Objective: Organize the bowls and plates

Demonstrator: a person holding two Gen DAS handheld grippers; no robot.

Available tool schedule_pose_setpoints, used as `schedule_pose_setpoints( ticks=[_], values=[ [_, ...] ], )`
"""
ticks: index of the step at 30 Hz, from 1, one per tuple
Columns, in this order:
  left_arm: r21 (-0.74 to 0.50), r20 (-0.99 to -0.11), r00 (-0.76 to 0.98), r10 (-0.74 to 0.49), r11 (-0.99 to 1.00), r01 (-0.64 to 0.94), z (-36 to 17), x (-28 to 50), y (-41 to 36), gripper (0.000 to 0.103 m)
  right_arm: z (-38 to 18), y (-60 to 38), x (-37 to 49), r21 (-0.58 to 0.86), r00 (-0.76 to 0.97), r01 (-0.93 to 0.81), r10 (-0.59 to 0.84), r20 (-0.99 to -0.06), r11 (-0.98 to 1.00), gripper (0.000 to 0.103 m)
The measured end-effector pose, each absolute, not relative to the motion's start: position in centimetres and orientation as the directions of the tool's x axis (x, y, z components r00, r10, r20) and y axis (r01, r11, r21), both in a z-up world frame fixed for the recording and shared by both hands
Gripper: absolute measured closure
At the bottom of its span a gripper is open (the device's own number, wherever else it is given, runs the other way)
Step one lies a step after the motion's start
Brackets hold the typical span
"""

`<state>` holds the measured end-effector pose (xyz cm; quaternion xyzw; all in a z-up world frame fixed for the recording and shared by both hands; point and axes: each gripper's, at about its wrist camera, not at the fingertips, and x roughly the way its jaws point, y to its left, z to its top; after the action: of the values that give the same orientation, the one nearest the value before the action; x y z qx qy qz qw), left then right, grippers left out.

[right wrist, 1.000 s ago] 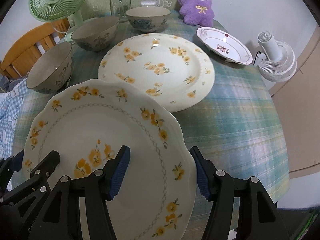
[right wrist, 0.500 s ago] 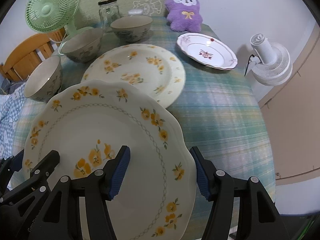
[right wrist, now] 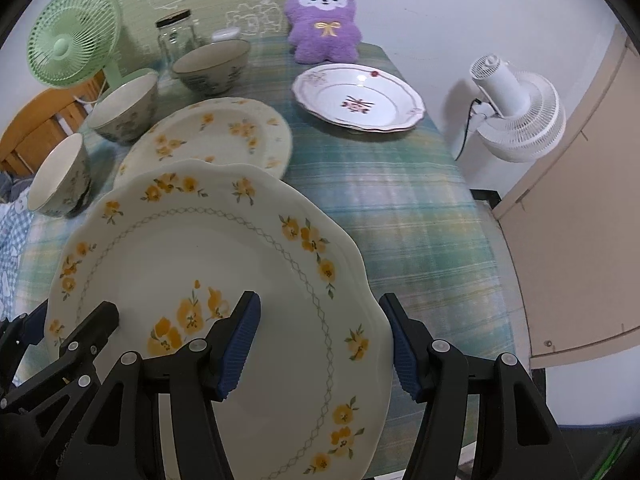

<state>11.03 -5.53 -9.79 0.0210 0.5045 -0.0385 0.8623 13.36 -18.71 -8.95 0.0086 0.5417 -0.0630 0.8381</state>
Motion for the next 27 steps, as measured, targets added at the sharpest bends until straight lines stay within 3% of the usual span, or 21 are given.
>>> schedule_pose_setpoints(
  ticks=[27],
  values=[
    [-0.006, -0.895, 0.443, -0.048, 0.995, 0.095, -12.9, 12.8, -14.7, 0.049, -11.9, -28.1, 14.6, -0.064, 0.358, 0.147, -0.113, -0.927, 0.987, 0.038]
  ],
)
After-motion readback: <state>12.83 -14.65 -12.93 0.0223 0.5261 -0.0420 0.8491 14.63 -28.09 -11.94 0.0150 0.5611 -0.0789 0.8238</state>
